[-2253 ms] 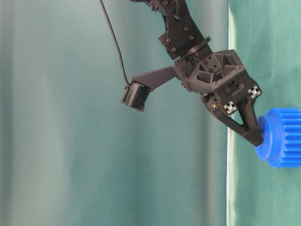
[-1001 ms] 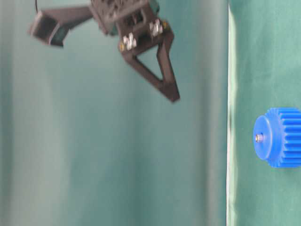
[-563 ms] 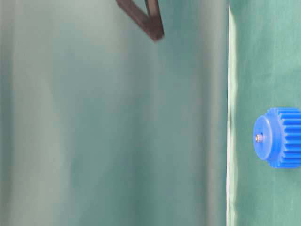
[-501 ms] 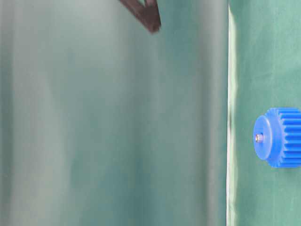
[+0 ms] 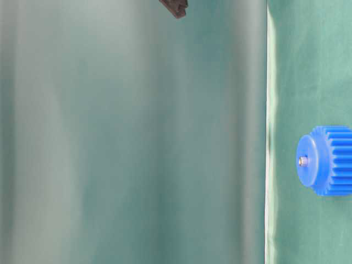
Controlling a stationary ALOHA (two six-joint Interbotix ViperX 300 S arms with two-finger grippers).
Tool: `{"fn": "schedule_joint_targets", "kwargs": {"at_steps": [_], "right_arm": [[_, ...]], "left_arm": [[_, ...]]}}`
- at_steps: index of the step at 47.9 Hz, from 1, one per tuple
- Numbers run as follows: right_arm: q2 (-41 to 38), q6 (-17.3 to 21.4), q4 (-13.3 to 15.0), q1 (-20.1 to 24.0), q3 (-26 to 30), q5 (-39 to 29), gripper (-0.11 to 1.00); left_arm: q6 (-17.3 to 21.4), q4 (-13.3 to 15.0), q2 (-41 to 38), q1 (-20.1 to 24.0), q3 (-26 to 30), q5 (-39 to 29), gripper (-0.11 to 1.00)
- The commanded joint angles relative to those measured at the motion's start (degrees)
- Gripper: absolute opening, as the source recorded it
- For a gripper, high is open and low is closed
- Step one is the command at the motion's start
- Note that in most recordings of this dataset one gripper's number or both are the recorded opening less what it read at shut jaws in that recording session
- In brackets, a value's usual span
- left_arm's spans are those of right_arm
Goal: Insert the shaft placed at a random location into the center hole of the medium gear at another random location.
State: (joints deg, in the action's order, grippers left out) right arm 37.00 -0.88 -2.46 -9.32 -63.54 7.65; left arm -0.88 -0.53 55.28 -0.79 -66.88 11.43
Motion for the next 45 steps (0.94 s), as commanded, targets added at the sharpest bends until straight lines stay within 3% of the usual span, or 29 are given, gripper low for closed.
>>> {"fn": "schedule_joint_targets", "kwargs": {"at_steps": [1, 45], "right_arm": [[0.0, -0.1, -0.2, 0.1, 0.7, -0.1, 0.81], [0.0, -0.1, -0.3, 0.1, 0.7, 0.0, 0.81]], "left_arm": [[-0.1, -0.2, -0.3, -0.1, 1.1, 0.3, 0.0], [-0.6, -0.1, -0.5, -0.1, 1.1, 0.3, 0.0]]}}
